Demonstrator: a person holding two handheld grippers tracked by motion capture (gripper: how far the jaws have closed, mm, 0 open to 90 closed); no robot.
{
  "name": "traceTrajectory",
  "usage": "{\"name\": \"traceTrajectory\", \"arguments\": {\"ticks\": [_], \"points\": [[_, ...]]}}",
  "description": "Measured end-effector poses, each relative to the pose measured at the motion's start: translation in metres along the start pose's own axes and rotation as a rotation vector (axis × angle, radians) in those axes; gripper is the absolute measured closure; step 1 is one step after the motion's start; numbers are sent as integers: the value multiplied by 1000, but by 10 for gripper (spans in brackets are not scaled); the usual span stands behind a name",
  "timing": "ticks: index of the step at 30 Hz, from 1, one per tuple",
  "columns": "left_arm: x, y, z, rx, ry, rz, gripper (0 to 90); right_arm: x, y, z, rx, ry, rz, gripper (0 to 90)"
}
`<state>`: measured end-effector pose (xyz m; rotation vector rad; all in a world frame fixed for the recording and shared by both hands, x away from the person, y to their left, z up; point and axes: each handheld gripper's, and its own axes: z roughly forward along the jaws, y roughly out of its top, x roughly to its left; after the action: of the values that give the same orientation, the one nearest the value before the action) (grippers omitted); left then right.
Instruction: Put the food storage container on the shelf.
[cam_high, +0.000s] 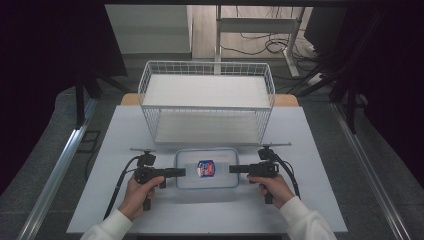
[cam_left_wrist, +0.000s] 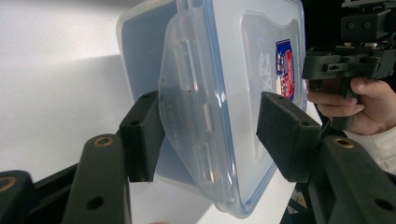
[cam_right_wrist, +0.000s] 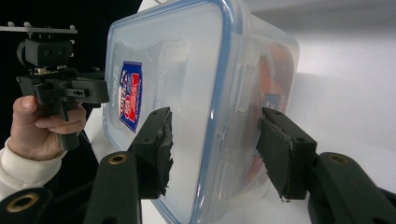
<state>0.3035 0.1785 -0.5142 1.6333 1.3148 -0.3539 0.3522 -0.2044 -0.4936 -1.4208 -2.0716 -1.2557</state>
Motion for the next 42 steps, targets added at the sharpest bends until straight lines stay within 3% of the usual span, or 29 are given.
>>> {"name": "traceTrajectory", "arguments": {"ticks": [9,14,21,29,42], "points": [[1,3,-2,11,-7,-15,436,-2,2,-2,-7,23,40,500],[0,6,-3,15,6,-7,438,-2,2,-1,-11,30,56,518],[-1,13,-4,5,-7,3,458,-2,7,-4,-33,26,66,521],[2,28,-4,-10,-9,30,462,1,19,-4,-66,13,37,520],[25,63,3,-32,-14,72,455,-3,41,9,-137,-23,-7,520]]}}
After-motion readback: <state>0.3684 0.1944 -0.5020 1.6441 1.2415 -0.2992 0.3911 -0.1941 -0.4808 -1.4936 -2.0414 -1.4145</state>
